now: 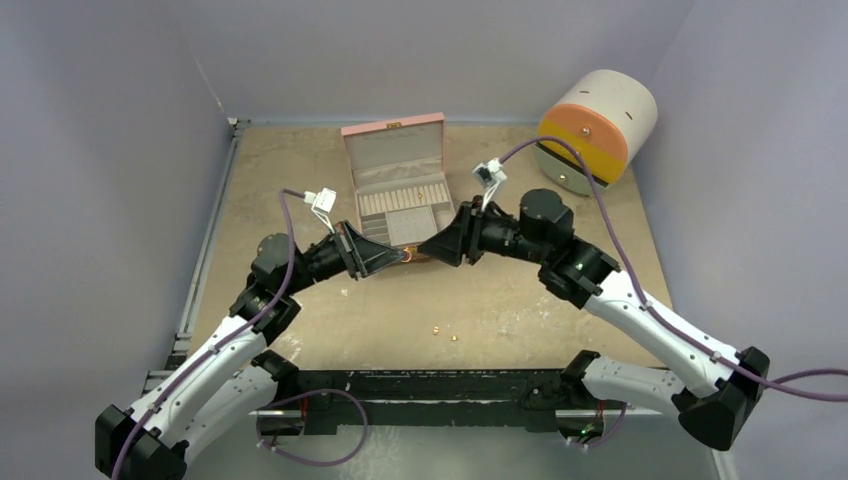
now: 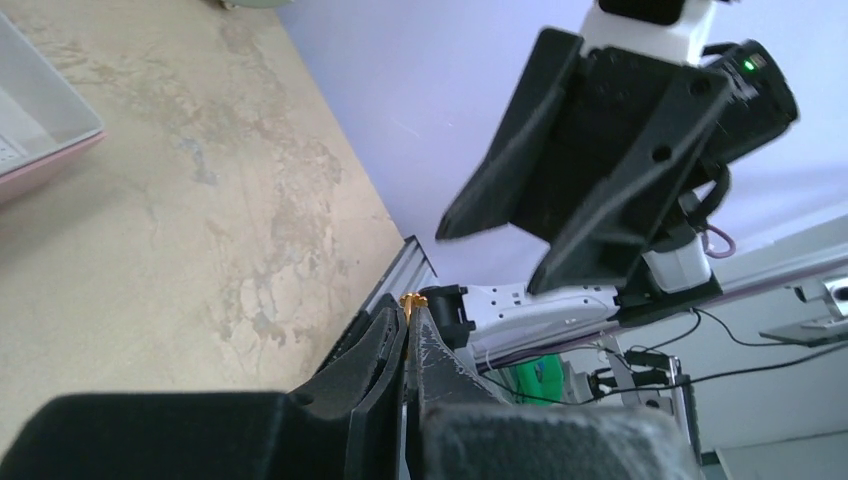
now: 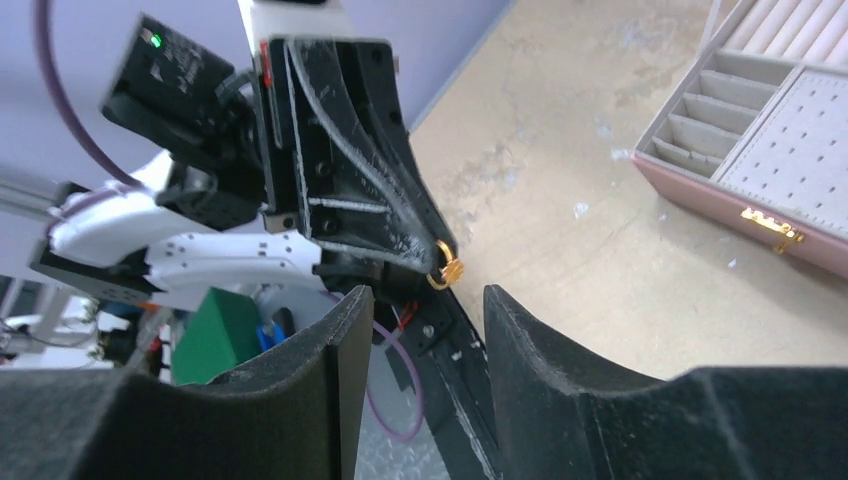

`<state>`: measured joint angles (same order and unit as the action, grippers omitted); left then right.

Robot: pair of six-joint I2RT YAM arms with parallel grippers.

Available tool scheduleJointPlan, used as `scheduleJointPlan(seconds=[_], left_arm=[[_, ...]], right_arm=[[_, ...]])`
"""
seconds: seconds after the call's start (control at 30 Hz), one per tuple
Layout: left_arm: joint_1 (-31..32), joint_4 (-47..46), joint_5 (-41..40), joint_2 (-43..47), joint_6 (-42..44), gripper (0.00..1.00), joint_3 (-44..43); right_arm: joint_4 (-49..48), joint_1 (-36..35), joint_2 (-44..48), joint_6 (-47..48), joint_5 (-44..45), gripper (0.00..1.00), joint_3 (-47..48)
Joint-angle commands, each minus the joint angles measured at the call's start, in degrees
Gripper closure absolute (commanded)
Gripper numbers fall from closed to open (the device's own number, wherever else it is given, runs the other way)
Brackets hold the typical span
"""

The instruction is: Organize the mixed jewelry

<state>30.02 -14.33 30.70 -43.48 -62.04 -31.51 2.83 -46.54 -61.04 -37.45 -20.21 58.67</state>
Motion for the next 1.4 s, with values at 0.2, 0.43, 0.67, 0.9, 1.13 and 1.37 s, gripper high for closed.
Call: scheduleJointPlan(seconds=[0.2, 0.43, 0.67, 0.9, 1.13, 1.37], left_arm=[[-0.2, -10.0, 6.2, 1.6, -2.9, 1.00, -3.9], [-0.2, -10.0, 7.5, 1.4, -1.9, 1.00, -6.1], [-0.3, -10.8, 7.8, 0.8, -1.8, 1.00, -7.1], [-0.2, -10.7, 8.0, 0.2, -1.4, 1.00, -6.7], [-0.2, -10.9, 8.0, -0.2, -1.3, 1.00, -6.7], [-0.2, -11.0, 7.9, -0.5, -1.1, 1.00, -6.7]], right_arm=[[-12.9, 5.8, 1.6, -9.0, -15.1, 0.50, -1.0], [-14.7, 5.9, -1.2, -8.8, -19.6, 0.51, 1.3], [-17.5, 5.9, -2.4, -9.3, -22.1, 0.53, 0.9], [-19.5, 5.9, -3.2, -8.6, -23.2, 0.54, 1.6], [-19.4, 5.9, -4.2, -8.3, -23.9, 0.59, 2.4], [-19.3, 5.9, -4.4, -8.3, -24.8, 0.70, 2.2]])
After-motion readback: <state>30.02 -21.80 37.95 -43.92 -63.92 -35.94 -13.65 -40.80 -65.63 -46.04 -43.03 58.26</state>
